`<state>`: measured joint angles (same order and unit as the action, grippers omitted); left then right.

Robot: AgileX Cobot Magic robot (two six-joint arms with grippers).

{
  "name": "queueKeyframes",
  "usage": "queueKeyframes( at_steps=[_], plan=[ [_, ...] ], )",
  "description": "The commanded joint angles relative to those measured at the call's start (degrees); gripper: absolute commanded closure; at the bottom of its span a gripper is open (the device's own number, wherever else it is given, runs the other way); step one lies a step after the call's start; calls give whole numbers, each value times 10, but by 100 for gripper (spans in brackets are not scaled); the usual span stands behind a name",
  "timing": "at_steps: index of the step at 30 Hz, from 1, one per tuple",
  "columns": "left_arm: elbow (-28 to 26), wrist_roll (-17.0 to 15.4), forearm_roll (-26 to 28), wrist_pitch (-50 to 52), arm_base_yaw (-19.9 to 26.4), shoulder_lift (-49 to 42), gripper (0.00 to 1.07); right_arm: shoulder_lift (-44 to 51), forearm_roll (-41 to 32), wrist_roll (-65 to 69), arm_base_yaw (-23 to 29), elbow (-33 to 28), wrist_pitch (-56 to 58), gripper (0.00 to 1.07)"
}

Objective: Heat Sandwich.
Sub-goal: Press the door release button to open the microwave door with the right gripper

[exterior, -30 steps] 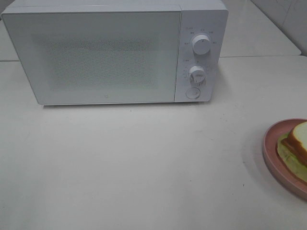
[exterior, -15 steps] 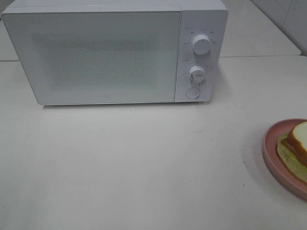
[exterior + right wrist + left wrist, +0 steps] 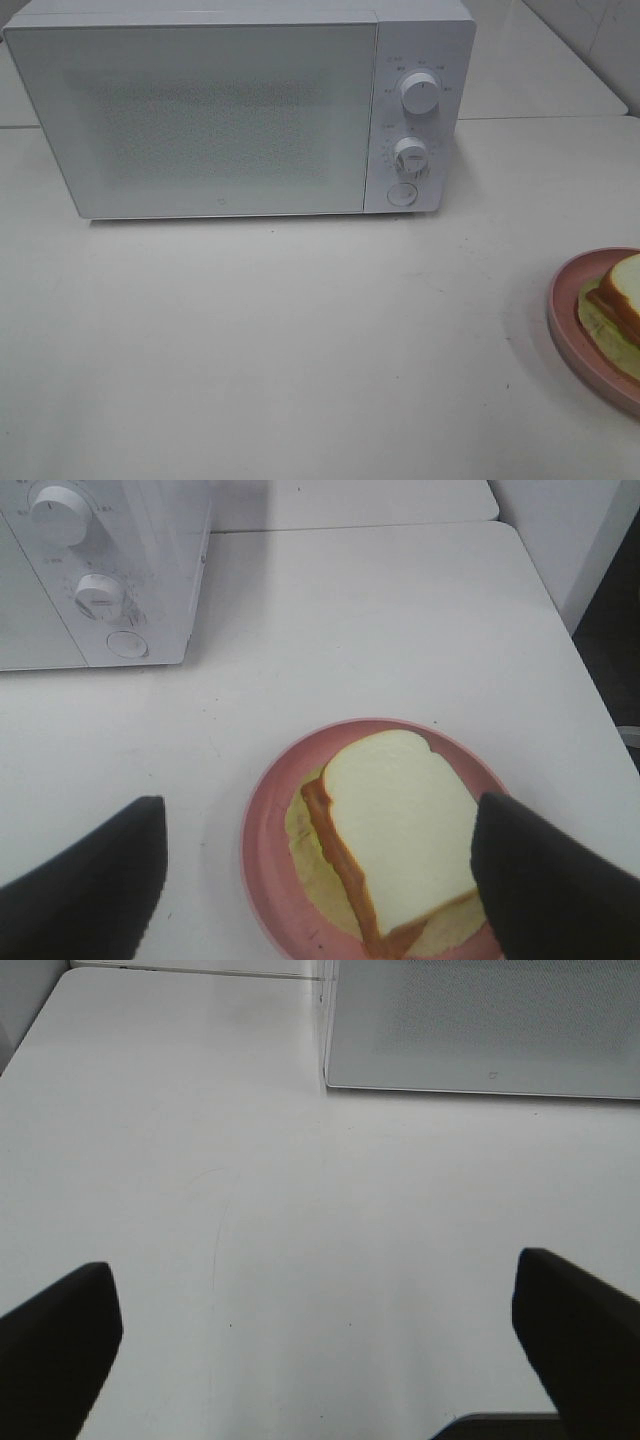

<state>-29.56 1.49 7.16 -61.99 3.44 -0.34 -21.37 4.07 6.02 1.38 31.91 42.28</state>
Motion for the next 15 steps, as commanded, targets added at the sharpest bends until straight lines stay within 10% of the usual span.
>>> queueKeyframes(
  at_steps=[1,15],
  plan=[
    [1,1,2,6,-5,-9,7,-25,0,0,-5,4,-36,31],
    [1,1,2,6,-5,-9,7,-203,-2,0,-5,4,-191,31]
  ],
)
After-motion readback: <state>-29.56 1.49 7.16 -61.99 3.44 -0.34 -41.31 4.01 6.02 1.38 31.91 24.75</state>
